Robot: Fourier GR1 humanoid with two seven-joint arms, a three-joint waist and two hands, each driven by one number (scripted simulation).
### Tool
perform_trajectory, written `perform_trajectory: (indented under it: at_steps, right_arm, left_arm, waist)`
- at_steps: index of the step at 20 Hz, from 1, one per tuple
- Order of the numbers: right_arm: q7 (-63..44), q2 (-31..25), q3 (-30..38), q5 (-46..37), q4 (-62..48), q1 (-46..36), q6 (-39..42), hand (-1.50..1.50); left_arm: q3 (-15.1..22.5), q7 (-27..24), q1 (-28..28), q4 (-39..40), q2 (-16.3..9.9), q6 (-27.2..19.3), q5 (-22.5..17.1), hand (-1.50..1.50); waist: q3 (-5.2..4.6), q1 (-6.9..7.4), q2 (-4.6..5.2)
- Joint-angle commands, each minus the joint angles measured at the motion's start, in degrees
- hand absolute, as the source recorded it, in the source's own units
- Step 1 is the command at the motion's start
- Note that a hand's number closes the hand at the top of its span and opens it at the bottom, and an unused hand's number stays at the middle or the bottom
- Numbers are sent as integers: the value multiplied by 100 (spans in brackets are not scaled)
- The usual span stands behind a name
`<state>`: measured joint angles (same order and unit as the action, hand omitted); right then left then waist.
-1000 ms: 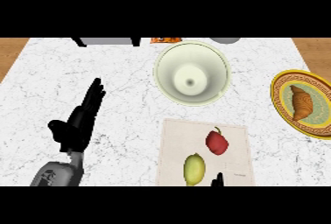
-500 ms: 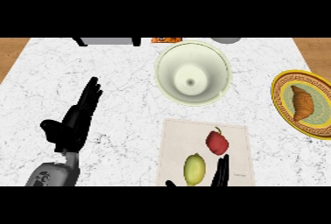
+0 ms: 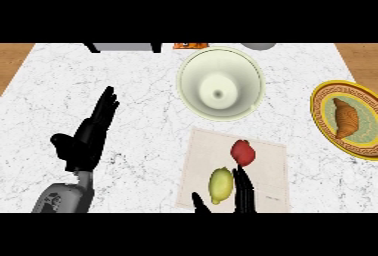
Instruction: Pick the lemon from the placemat and place it in the bowl
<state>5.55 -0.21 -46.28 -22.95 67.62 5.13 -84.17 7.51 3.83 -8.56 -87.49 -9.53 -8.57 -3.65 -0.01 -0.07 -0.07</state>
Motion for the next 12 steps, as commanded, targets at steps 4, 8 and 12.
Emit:
perform_trajectory:
  at_steps: [4,8,12]
  right_arm:
    - [-110,21,25,-614,-1219,-381,-98,150]
    - [-424,20,-128,-446,-1244,-1013,-129,150]
    - [-850,19,-453,-285,-1190,-1253,241,150]
  left_arm:
    - [-71,-151,221,0,-19,190,-54,0]
    - [-19,21,-173,31,219,-87,185,0]
    - [-71,51,-197,113,165,56,128,0]
  waist:
    - [-11,30,14]
    - [0,33,15]
    - [-3,75,29]
